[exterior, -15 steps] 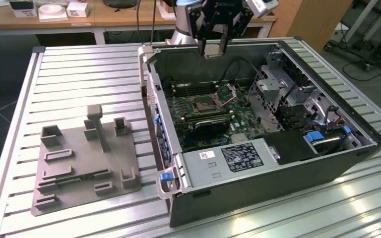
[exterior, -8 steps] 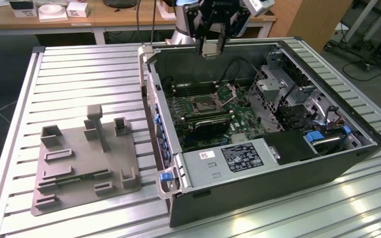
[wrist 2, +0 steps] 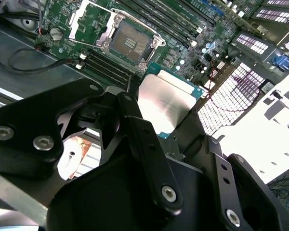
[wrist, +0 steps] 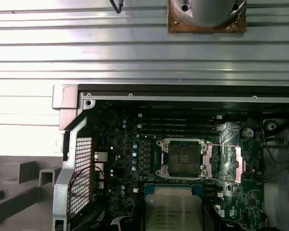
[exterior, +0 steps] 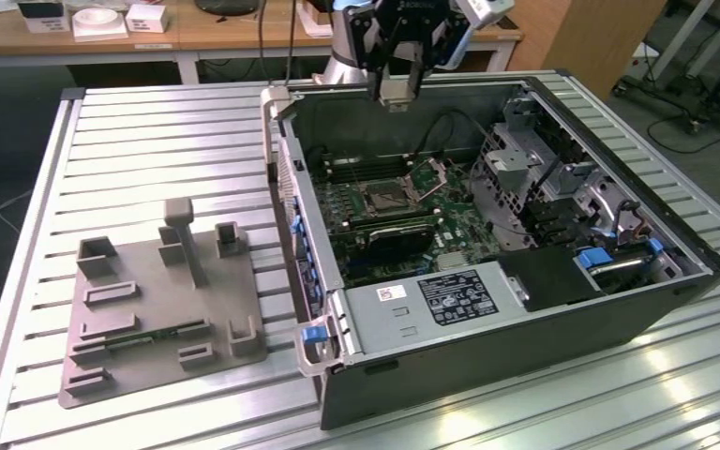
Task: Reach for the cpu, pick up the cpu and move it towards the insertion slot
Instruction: 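Pick up the cpu and move it towards the insertion slot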
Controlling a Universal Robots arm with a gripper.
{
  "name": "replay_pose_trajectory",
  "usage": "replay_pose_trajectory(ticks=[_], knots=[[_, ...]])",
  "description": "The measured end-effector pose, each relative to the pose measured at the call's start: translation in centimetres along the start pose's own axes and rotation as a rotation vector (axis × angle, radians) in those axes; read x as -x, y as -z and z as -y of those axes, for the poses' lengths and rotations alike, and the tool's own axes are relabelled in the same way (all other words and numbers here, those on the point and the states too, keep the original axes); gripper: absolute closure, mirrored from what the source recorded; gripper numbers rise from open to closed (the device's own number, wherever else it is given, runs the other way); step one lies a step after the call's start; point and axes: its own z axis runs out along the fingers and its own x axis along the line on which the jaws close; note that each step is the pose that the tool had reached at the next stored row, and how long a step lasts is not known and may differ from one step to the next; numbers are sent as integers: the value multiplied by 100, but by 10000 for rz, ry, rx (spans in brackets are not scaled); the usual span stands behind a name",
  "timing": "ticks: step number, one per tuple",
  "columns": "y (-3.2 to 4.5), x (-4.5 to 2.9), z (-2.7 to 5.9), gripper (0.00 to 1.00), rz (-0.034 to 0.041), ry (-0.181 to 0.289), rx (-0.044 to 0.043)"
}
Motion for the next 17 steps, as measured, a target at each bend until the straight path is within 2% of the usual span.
replay_pose_trajectory(ticks=[4, 9, 12, 17], knots=[[-15, 30, -72, 45, -1, 2, -1], [-48, 163, -166, 45, -10, 0, -2], [-77, 176, -205, 45, -12, -40, -1], [-109, 176, -222, 45, 1, -286, -1]])
